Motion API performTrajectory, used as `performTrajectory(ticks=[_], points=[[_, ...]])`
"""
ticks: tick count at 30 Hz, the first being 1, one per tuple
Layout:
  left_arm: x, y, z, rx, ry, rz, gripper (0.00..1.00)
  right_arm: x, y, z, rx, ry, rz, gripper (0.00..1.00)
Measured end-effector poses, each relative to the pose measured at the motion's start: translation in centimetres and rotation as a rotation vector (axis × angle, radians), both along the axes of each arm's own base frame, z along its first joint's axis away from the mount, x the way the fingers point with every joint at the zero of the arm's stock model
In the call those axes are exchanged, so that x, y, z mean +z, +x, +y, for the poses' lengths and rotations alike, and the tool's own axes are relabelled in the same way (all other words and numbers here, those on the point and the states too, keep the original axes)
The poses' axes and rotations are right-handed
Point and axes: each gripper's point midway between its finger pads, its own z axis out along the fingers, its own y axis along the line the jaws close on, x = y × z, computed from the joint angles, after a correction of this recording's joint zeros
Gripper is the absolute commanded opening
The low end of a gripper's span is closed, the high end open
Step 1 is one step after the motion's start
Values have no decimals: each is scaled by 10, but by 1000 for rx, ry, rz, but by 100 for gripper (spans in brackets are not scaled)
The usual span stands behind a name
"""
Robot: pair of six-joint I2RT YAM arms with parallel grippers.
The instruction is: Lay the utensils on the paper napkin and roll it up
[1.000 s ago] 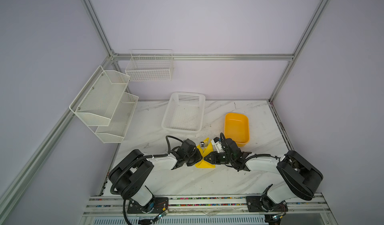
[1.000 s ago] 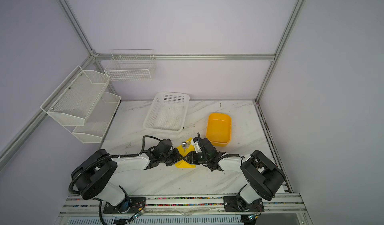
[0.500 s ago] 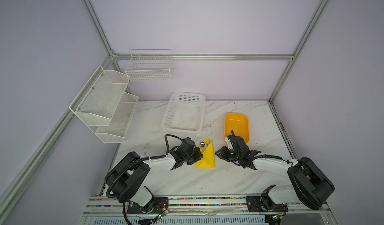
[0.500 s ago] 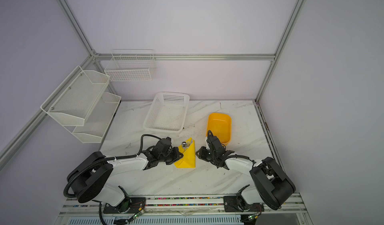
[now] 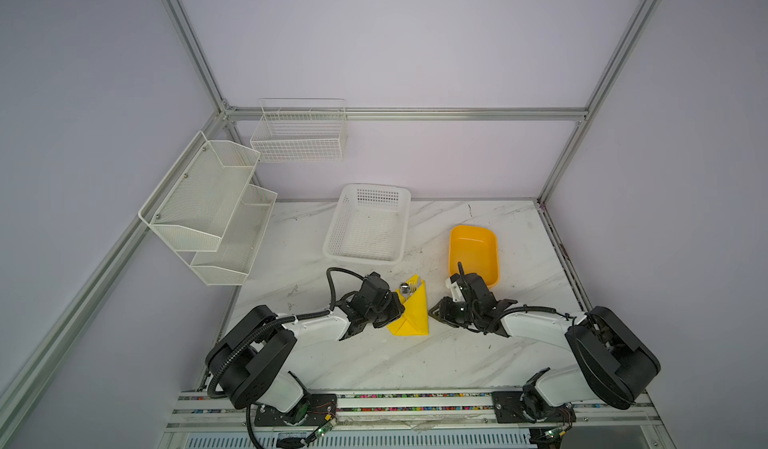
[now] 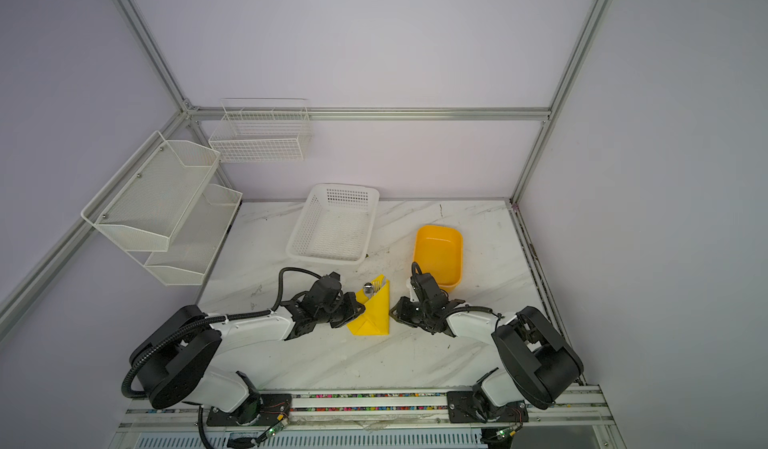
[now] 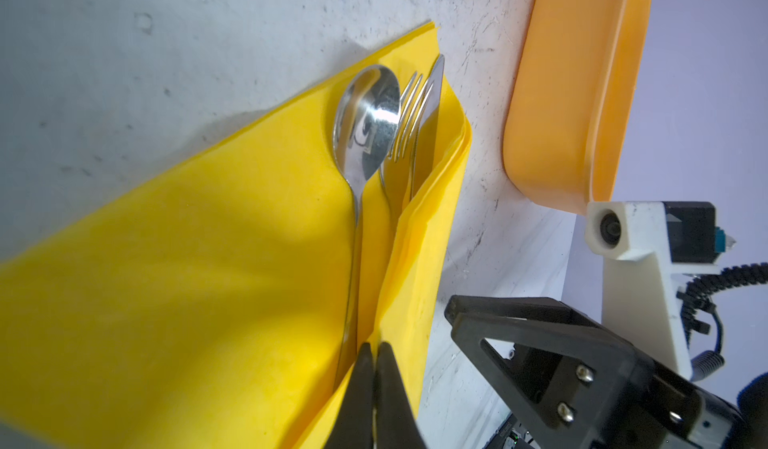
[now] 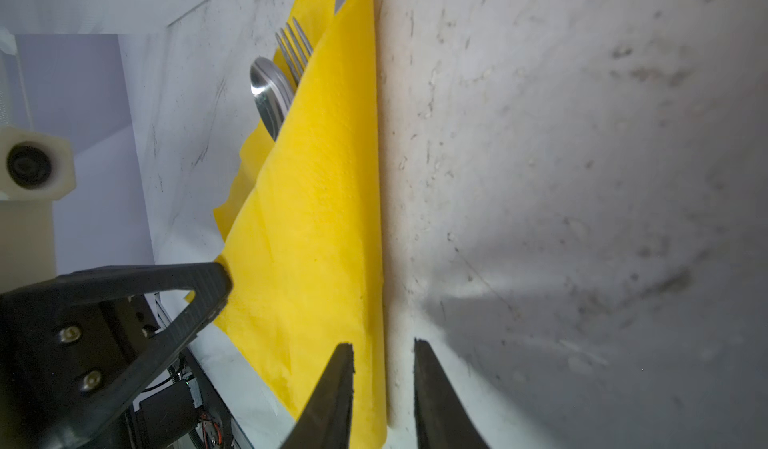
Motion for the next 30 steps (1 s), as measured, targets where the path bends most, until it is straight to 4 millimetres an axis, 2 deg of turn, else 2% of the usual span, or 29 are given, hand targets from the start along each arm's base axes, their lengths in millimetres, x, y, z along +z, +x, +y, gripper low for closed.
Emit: performTrajectory(ticks=[5, 16, 30], points=[[0, 0, 1, 1, 5, -4, 0, 1, -3, 2, 21, 9, 2, 22], [-8, -2, 7, -4, 51, 0, 0, -1, -7, 1, 33, 4, 18, 21], [-27, -7, 12, -6, 97, 52, 0, 5, -13, 3, 86, 15, 1, 18]])
